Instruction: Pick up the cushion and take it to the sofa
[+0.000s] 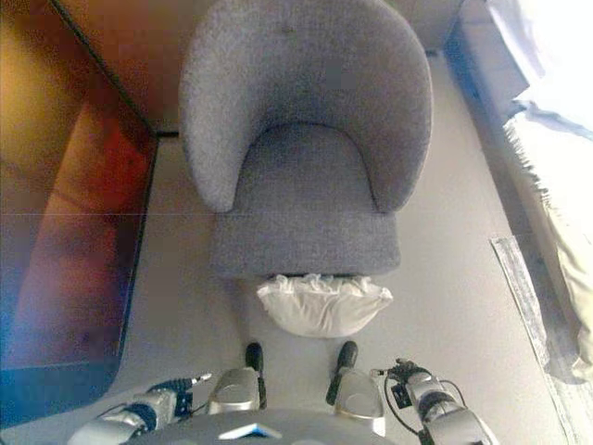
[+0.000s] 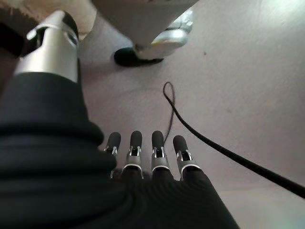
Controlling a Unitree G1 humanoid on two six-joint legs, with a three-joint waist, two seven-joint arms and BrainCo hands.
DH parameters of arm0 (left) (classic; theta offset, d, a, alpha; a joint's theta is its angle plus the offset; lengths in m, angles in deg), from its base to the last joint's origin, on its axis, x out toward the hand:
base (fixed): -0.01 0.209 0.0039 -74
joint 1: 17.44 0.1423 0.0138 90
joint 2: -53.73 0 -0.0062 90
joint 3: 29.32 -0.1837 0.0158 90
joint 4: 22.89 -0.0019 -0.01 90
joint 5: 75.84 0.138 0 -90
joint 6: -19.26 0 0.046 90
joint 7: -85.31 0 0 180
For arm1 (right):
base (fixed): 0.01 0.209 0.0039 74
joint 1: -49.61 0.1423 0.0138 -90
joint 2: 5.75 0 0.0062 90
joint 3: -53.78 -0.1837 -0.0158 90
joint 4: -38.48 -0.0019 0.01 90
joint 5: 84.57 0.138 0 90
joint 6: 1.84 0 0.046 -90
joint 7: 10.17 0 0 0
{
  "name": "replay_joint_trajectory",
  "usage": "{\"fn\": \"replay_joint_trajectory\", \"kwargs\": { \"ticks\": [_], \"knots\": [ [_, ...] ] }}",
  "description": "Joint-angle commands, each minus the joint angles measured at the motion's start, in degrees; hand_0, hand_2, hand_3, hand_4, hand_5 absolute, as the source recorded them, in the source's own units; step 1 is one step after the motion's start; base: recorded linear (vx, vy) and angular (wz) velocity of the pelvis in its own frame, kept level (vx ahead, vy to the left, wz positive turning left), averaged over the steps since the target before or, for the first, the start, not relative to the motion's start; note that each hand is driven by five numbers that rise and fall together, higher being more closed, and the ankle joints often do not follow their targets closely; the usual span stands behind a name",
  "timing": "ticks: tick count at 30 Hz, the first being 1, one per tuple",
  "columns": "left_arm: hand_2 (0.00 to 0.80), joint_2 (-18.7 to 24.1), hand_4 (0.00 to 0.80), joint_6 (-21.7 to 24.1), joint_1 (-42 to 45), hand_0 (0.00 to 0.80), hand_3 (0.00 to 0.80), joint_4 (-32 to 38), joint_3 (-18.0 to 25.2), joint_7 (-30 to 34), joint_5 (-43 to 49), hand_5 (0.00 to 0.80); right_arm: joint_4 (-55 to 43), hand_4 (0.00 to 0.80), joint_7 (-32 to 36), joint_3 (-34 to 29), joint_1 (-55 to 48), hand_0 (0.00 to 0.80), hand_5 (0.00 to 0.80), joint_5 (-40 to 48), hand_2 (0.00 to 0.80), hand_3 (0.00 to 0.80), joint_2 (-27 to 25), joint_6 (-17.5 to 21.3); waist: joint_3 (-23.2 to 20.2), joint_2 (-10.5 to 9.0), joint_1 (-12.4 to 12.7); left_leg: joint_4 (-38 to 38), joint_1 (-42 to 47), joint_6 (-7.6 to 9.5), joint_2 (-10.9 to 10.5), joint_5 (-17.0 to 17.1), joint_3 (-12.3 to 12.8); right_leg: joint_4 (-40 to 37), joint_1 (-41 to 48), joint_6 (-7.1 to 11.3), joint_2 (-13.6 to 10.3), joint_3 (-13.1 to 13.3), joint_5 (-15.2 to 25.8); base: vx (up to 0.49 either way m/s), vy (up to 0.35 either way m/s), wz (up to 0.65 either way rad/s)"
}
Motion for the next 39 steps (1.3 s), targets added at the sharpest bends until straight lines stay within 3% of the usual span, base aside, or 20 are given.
{"fn": "replay_joint_trajectory", "kwargs": {
  "ticks": [1,8,14,20,26,30,32,39],
  "knots": [
    [0.0,0.61,0.0,2.78,-3.21,0.0,0.0,-0.25,-1.85,-0.96,-1.64,0.0,0.38,0.0,-4.49,2.14,3.46,0.0,0.0,4.96,0.0,0.0,-0.27,0.96,4.89,-3.12,0.53,4.96,-6.33,2.18,-3.18,-1.42,-2.45,-1.66,3.21,2.47,-4.99,0.54,-2.42,-0.102,-0.017,0.02],
    [0.0,0.09,0.0,5.95,-9.85,0.0,0.0,4.41,-5.28,-4.68,-7.96,0.0,-3.69,0.0,-16.38,3.11,11.07,0.0,0.0,7.98,0.0,0.0,-1.33,7.99,12.74,-2.13,-1.31,10.22,-18.64,2.27,-3.45,-1.16,-2.72,4.49,-11.3,2.02,-4.93,3.64,-1.72,-0.163,0.033,-0.05],
    [0.0,1.7,0.0,6.85,-16.5,0.0,0.0,11.29,-7.64,-13.32,-9.72,0.0,-12.74,0.0,-25.21,4.28,17.35,0.0,0.0,9.69,0.0,0.0,-3.19,6.24,18.34,-2.73,-2.57,10.75,-26.68,3.04,-3.85,0.8,-3.31,11.05,-21.89,2.03,-3.81,5.67,-2.23,-0.117,0.028,0.0],
    [0.0,3.53,0.0,9.76,-23.12,0.0,0.0,13.12,-9.34,-21.3,-9.27,0.0,-12.63,0.0,-32.49,3.34,24.1,0.0,0.0,10.28,0.0,0.0,-7.36,7.6,18.65,-2.84,-3.63,11.76,-35.44,2.96,-4.02,1.64,-3.73,11.67,-30.87,2.11,-2.64,6.55,-1.25,-0.05,-0.002,0.02],
    [0.0,6.62,0.0,13.94,-29.49,0.0,0.0,13.0,-9.68,-29.53,-9.18,0.0,-12.14,0.0,-40.77,3.19,29.66,0.0,0.0,10.92,0.0,0.0,-10.91,6.62,18.65,-2.24,-4.54,15.39,-44.55,2.8,-3.54,1.6,-4.59,14.79,-40.11,1.77,-2.53,8.23,-1.29,-0.017,0.032,0.01],
    [0.0,10.08,0.0,24.4,-32.0,0.0,0.0,5.93,-8.8,-27.11,-7.25,0.0,-6.88,0.0,-41.79,2.99,32.84,0.0,0.0,11.09,0.0,0.0,-12.65,12.9,18.65,-1.8,-4.79,19.48,-50.85,2.68,-3.26,0.35,-5.8,18.99,-46.56,1.06,-2.83,9.52,-2.55,-0.006,0.003,-0.03],
    [0.0,10.08,0.0,27.14,-31.86,0.0,0.0,6.17,-9.16,-28.14,-5.71,0.0,-7.24,0.0,-43.4,3.25,33.92,0.0,0.0,11.65,0.0,0.0,-12.92,13.3,18.65,-1.5,-4.68,21.5,-52.41,2.25,-3.17,-1.94,-6.51,21.26,-48.36,1.33,-2.79,10.2,-4.52,0.079,-0.016,0.01],
    [0.0,14.2,0.0,28.38,-35.38,0.0,0.0,14.03,-9.98,-24.49,-4.45,0.0,-11.43,0.0,-40.73,4.15,39.61,0.0,0.0,12.0,0.0,0.0,-17.42,15.92,18.65,-0.91,-4.57,25.9,-62.1,2.48,-2.69,-3.78,-6.92,26.3,-58.23,1.14,-3.46,10.58,-5.3,0.004,0.0,0.02]
  ]
}}
